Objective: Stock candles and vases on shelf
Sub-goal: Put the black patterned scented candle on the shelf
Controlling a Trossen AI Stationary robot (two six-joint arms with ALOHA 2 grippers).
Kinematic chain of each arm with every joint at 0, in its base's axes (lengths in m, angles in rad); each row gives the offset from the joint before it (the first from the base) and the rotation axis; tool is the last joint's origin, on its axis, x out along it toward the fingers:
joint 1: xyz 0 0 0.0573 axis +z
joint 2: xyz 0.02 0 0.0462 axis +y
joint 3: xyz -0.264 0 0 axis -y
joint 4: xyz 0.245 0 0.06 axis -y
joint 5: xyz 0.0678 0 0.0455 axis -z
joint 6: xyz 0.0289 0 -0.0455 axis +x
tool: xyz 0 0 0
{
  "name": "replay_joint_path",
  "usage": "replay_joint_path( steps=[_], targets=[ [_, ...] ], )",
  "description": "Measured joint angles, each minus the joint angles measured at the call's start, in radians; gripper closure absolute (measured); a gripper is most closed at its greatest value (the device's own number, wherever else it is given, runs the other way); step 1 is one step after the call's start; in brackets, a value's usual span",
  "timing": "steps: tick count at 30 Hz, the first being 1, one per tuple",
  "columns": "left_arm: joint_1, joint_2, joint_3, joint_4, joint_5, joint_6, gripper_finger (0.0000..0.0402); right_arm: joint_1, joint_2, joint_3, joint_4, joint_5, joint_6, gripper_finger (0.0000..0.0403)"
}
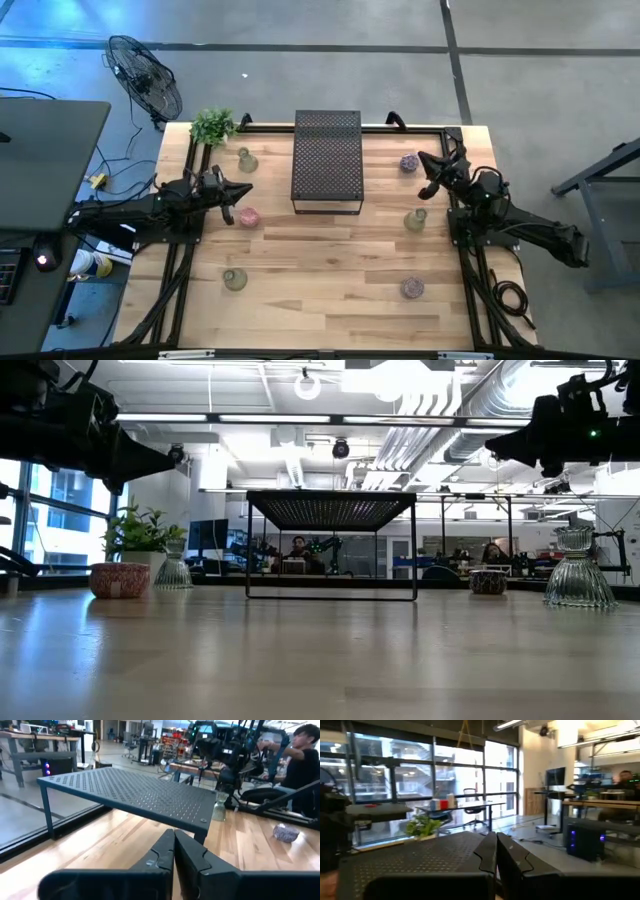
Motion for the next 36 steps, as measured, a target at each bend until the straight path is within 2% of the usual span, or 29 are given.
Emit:
replay_joint_path(
  steps=[3, 7, 10, 13, 18, 21, 26, 32, 36],
  targets=[
    [0.000, 0.029, 0.000, 0.000, -0.001, -0.017, 0.0398, 0.000, 0.000, 0.000, 0.012, -0.007, 0.010, 0.0402],
    [0.000, 0.067, 0.000, -0.001, -0.012, -0.025, 0.0400, 0.000, 0.001, 0.011, 0.007, -0.084, 0.071, 0.0402],
    [0.000, 0.094, 0.000, 0.001, -0.032, -0.037, 0.0401, 0.000, 0.017, 0.089, -0.123, -0.121, 0.110, 0.0403],
    [0.000, 0.114, 0.000, 0.004, -0.042, -0.040, 0.0401, 0.000, 0.080, 0.204, -0.309, -0.079, 0.151, 0.0403],
    [0.000, 0.127, 0.000, 0.006, -0.049, -0.043, 0.0401, 0.000, 0.258, 0.372, -0.578, 0.031, 0.240, 0.0403],
    [0.000, 0.128, 0.000, 0.006, -0.049, -0.041, 0.0401, -0.003, 0.378, 0.422, -0.656, 0.069, 0.289, 0.0403],
    [0.000, 0.128, 0.000, 0.006, -0.052, -0.026, 0.0401, -0.105, 0.550, 0.435, -0.663, -0.044, 0.325, 0.0403],
    [0.000, 0.128, 0.000, 0.006, -0.047, -0.017, 0.0401, -0.320, 0.677, 0.435, -0.669, -0.281, 0.327, 0.0403],
    [0.000, 0.128, 0.000, 0.005, -0.044, -0.018, 0.0401, -0.415, 0.742, 0.435, -0.681, -0.299, 0.289, 0.0403]
  ],
)
